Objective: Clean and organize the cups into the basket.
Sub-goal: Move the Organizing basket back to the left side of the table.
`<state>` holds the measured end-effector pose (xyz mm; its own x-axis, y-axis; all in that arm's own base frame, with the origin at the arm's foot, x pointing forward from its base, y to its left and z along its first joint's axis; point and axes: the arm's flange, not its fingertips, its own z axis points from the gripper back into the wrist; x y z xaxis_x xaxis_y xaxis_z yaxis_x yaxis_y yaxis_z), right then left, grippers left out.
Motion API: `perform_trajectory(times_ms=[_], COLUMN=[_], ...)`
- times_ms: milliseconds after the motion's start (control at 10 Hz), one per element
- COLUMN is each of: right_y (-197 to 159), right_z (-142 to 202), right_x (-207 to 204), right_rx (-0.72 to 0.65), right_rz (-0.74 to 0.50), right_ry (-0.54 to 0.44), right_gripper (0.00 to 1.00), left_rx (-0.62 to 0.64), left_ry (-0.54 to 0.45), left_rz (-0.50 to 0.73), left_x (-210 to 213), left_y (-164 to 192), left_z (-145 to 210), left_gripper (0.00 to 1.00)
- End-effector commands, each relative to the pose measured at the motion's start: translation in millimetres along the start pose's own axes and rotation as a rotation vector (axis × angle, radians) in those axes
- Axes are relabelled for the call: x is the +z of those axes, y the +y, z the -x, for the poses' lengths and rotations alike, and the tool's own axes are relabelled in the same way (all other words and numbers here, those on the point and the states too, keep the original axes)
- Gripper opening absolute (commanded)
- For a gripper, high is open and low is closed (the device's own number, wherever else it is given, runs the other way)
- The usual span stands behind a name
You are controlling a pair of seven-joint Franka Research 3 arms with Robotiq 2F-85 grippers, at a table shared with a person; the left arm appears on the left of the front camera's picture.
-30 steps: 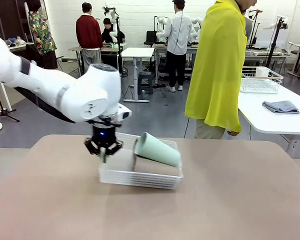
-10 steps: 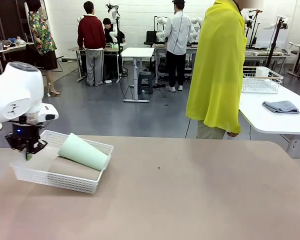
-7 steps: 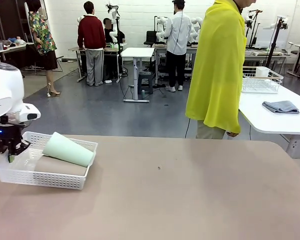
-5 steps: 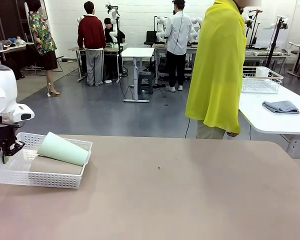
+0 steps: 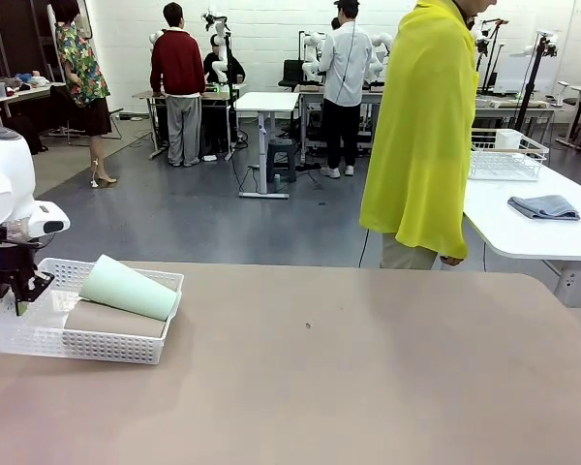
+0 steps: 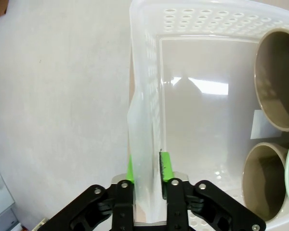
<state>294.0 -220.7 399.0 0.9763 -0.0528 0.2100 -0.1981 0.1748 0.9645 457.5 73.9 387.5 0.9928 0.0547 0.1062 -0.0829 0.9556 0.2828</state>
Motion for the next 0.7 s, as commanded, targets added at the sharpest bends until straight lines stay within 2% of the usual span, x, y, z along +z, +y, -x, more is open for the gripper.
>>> perform_trajectory(times_ms=[0,100,200,400,600], right_y=[-0.8,-0.8,-0.8,-0.8,-0.8], right_z=[-1.7,-1.7,-1.7,-1.7,-1.7], right_x=[0.4,0.4,0.4,0.4,0.4], right_rx=[0.019,0.019,0.019,0.019,0.019], right_rz=[0.003,0.003,0.003,0.003,0.003], right_ry=[-0.013,-0.013,-0.013,-0.013,-0.013], right_gripper=[1.0,1.0,1.0,1.0,1.0], left_rx=[-0.04,-0.04,-0.035,-0.029,-0.023], left_ry=[-0.015,-0.018,-0.024,-0.03,-0.031], left_rz=[-0.011,-0.009,-0.012,-0.013,-0.012], left_x=[-9.9,-10.3,-9.7,-8.0,-6.1], left_y=[-5.4,-5.1,-2.9,-0.9,-0.4], left_z=[1.1,1.3,1.7,3.1,3.6], left_gripper=[1.0,1.0,0.84,1.0,1.0])
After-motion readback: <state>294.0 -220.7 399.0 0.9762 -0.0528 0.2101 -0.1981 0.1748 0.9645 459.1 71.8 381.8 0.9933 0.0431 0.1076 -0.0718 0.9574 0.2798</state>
